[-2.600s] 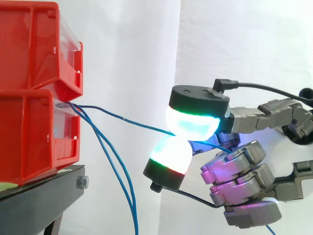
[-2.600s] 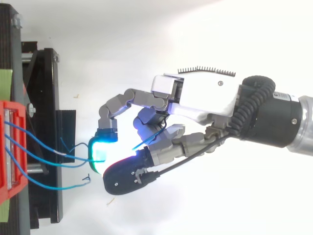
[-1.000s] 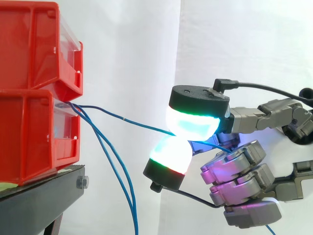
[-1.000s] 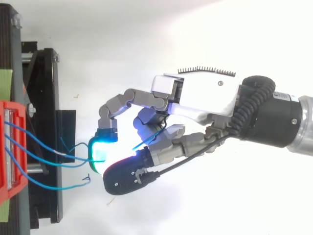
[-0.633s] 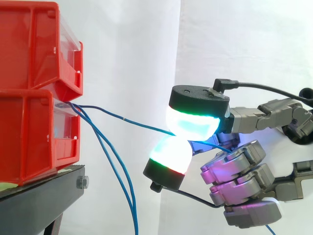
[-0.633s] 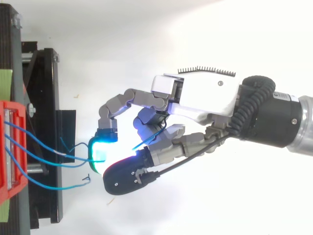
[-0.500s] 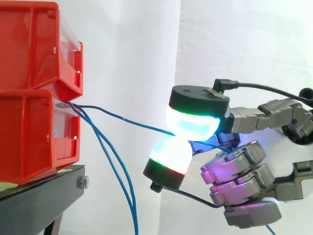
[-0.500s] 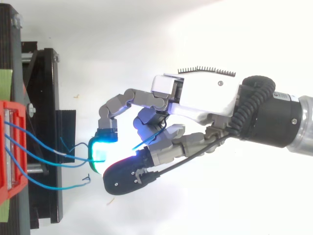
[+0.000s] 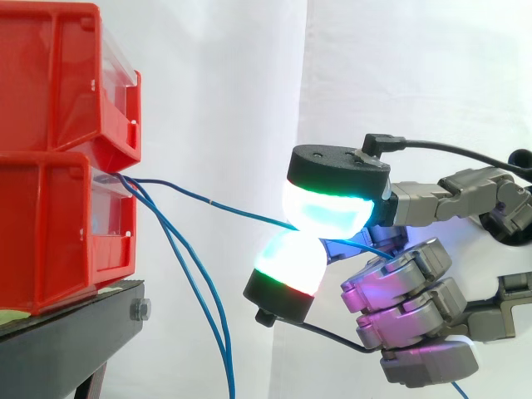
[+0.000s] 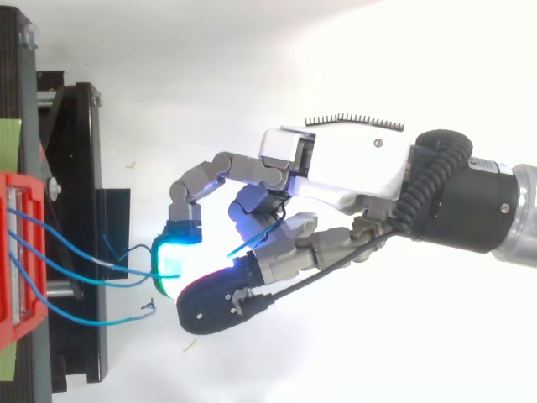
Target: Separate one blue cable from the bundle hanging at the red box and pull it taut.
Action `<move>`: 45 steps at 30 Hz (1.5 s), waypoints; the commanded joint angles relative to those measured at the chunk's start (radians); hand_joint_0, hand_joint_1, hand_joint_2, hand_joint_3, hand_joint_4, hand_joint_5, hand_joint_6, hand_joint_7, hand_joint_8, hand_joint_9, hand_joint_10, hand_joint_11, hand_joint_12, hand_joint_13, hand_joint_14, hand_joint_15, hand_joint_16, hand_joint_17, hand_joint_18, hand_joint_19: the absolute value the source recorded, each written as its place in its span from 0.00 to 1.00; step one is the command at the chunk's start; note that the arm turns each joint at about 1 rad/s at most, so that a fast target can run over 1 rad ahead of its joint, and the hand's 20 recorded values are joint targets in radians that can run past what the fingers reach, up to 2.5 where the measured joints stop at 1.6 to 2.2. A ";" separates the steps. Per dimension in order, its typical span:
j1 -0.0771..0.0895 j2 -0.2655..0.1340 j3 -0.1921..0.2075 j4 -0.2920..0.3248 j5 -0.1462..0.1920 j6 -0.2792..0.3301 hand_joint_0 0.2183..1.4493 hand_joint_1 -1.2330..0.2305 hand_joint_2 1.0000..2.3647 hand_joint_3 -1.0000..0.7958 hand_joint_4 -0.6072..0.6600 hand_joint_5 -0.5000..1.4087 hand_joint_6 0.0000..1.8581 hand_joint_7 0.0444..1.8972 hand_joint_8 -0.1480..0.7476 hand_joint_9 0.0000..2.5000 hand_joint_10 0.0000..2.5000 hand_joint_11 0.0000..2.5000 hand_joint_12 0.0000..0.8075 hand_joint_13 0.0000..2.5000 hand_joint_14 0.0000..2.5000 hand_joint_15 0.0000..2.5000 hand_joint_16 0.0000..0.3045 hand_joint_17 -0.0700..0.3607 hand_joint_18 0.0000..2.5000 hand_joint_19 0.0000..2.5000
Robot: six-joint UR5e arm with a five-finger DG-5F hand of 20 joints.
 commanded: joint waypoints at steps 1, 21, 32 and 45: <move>0.000 0.000 0.000 0.000 0.000 0.000 0.42 0.32 0.02 0.44 0.53 0.15 0.46 0.57 0.54 0.39 0.61 0.62 0.49 0.35 0.78 0.63 0.13 0.38 0.50 0.57; 0.000 0.000 0.000 0.000 0.000 0.000 0.42 0.32 0.02 0.44 0.53 0.15 0.46 0.57 0.54 0.39 0.61 0.62 0.48 0.35 0.78 0.63 0.13 0.38 0.50 0.57; 0.000 0.000 0.000 0.000 0.000 0.000 0.42 0.32 0.02 0.44 0.53 0.15 0.46 0.57 0.53 0.39 0.61 0.62 0.49 0.35 0.78 0.63 0.13 0.38 0.50 0.57; 0.000 0.000 0.000 0.000 0.000 0.000 0.42 0.32 0.02 0.44 0.53 0.15 0.46 0.56 0.54 0.39 0.61 0.61 0.48 0.35 0.78 0.63 0.13 0.38 0.50 0.57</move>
